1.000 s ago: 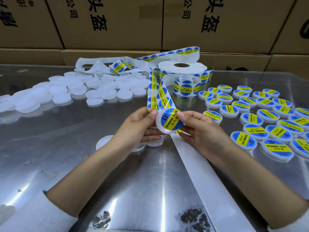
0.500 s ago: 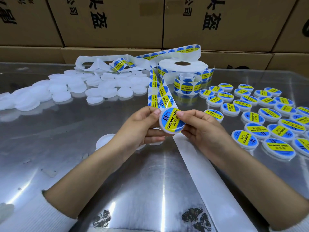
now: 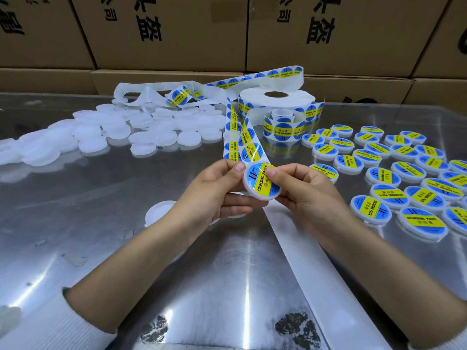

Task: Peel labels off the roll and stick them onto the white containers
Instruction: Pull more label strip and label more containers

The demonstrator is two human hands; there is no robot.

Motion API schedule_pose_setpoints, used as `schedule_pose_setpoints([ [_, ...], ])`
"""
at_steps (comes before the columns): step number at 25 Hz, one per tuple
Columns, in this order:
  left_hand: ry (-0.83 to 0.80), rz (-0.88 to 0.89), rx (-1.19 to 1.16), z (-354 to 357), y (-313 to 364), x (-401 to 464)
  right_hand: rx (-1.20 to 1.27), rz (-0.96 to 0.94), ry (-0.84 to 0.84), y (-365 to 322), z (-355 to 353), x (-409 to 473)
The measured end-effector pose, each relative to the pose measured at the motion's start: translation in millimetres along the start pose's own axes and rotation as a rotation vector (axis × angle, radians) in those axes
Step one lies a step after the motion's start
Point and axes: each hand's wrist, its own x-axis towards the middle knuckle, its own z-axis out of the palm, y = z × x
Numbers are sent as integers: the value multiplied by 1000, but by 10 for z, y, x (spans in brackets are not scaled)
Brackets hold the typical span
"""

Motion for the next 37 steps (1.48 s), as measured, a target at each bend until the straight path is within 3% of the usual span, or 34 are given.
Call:
schedule_pose_setpoints([
  [7,-10,28,-23,13,-6,-4,-202,-306,54,2,62,4],
  [13,-28,48,-47,12,-23,2,-301,-400,62,18,82,-4],
  [20,-57,76,53,69,-72,-25,-394,-289,-97,-56,76,-37],
  [29,34,301,146,177,-144,-23,-547,-193,37,38,145,-62],
  [37,-50,316,254,164,-238,-29,-329,24,-16,-22,161,-68],
])
